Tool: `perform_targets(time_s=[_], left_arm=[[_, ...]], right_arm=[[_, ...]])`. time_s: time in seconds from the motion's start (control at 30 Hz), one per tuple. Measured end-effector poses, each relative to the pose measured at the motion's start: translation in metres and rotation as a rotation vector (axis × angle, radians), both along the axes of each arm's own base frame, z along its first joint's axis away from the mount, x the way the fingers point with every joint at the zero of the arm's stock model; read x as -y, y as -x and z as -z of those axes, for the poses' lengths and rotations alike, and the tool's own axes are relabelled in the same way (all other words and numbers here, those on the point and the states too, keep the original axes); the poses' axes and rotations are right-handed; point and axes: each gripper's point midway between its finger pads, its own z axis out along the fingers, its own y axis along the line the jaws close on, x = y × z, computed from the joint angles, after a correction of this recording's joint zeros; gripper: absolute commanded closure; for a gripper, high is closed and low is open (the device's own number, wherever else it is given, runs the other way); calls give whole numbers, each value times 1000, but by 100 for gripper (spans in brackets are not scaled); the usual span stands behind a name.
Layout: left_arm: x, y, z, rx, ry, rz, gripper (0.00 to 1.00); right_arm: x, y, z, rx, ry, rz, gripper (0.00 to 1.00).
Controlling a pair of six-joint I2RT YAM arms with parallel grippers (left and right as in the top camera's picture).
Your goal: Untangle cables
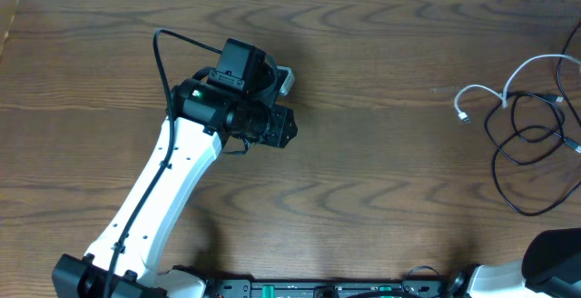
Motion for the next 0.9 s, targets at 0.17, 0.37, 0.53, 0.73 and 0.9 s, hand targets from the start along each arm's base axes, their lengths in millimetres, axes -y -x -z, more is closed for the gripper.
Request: perform_targets(time_s=[0.17,0.37,0.53,0.73,0.9], left_arm=[[0,0,0,0,0,0,57],[0,0,0,0,0,0,57],[0,0,0,0,0,0,57],[0,0,0,0,0,0,57],[-3,-2,1,7,-16,-7,56]], right_arm=[[27,19,1,16,-33,71,99],[34,21,-1,33,-34,85,99],[34,20,-1,44,-45,90,55],[21,17,10,32,-120,46,20],[-6,13,26,10,-252,-38,2]])
